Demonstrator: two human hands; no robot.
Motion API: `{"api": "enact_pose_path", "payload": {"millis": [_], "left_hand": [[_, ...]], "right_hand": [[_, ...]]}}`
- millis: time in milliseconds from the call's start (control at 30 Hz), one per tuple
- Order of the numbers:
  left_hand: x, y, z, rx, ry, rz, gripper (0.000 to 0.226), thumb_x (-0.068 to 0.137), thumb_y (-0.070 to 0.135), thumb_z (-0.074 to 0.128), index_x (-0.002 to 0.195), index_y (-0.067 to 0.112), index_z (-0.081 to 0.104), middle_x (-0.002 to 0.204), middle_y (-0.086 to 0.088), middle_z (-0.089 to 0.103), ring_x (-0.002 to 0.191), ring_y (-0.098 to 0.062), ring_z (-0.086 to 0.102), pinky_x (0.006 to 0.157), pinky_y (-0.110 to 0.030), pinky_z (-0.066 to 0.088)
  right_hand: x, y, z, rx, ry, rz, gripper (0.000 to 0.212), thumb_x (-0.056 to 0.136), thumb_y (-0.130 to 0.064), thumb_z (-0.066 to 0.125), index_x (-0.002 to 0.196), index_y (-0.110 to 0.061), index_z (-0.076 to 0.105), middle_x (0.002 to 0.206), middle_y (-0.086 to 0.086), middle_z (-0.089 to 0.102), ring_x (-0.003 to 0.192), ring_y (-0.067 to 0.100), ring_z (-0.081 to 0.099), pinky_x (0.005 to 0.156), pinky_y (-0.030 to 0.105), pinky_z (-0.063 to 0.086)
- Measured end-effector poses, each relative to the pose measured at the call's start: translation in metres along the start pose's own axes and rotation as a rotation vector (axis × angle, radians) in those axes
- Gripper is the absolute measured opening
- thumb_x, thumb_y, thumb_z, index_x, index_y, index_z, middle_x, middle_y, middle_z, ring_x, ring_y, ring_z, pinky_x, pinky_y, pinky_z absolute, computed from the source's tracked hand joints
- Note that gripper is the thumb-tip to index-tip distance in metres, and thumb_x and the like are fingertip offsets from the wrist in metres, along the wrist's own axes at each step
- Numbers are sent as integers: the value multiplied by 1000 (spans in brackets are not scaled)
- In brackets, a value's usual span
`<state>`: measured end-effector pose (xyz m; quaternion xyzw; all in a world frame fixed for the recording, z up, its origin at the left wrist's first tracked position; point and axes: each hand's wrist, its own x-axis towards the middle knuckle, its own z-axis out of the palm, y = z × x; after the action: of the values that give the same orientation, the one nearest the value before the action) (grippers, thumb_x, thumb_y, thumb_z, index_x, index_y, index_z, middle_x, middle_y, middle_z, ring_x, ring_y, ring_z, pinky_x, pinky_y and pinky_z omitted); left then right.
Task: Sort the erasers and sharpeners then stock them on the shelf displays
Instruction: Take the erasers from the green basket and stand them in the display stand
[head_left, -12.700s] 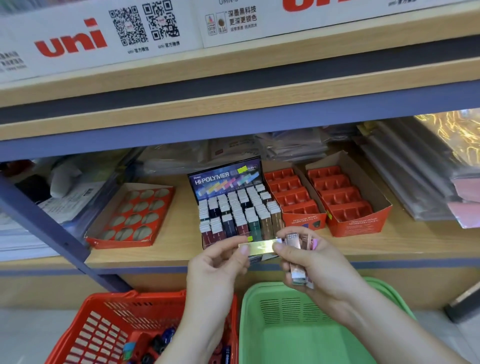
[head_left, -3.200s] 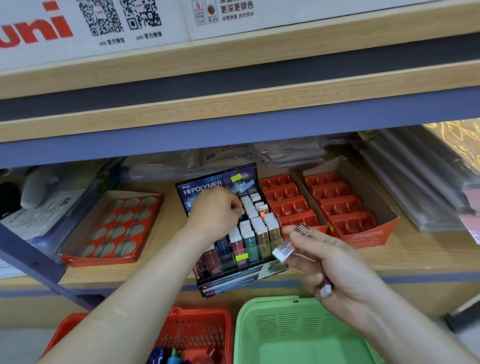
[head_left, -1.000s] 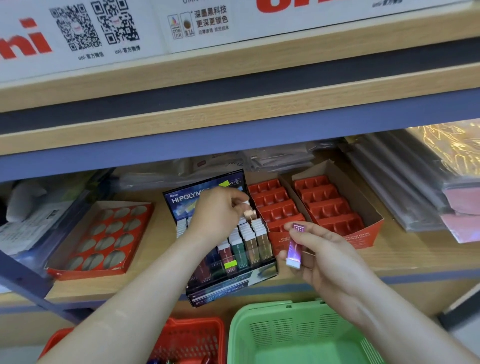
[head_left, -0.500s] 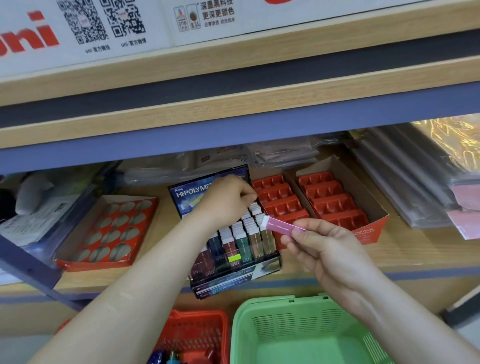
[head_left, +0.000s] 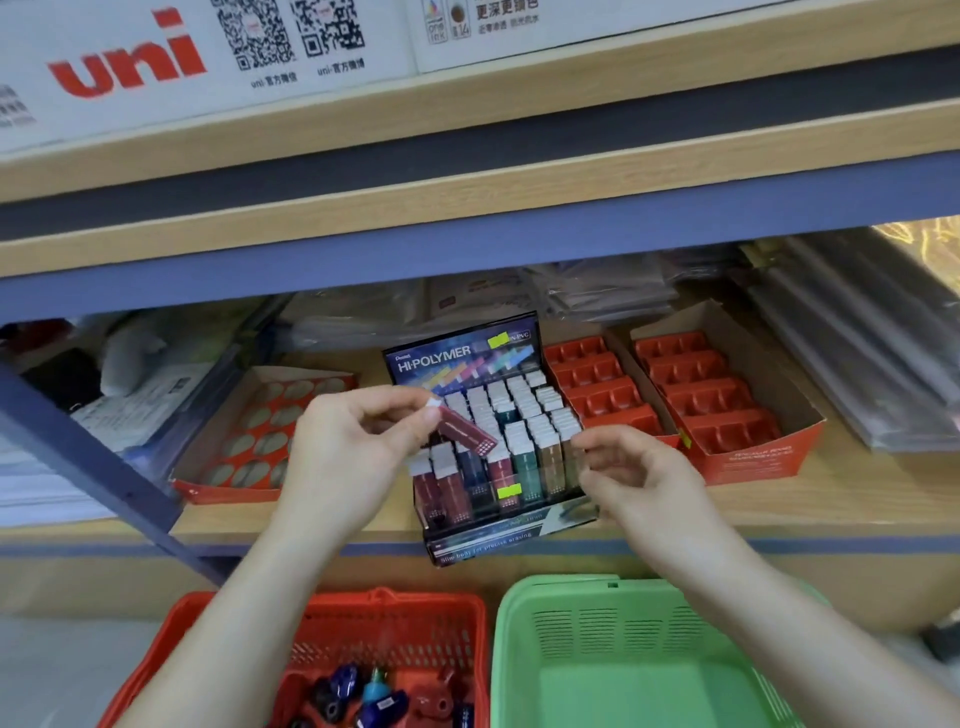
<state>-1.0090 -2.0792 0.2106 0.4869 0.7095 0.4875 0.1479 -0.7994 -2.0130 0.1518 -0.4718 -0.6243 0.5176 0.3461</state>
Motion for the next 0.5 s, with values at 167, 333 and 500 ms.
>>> {"api": "enact_pose_path", "payload": {"millis": [167,333,500], "left_hand": [[-11,-18,-11,286,33,94,6,81,21,74,79,27,75,66,25,66,69,5,60,60,-4,41],[-11,-40,-19,431,70,243,9,84,19,72,91,19,76,75,13,67,70,-3,59,66,-20,49],[-10,-54,-15,487,30,361,11,84,19,72,94,17,75,77,6,67,69,-12,60,65,-35,54]], "right_hand": [[3,16,8,-533,-77,-249,45,90,-14,62,124,-43,54,107,-8,42,79,-1,48,76,8,36],[5,17,17,-832,5,-360,32,87,-15,64,114,-31,58,103,0,38,81,19,47,64,26,39],[10,15,25,-957,34,-330,27,90,-21,63,114,-23,51,134,12,39,69,26,55,58,29,42]]}}
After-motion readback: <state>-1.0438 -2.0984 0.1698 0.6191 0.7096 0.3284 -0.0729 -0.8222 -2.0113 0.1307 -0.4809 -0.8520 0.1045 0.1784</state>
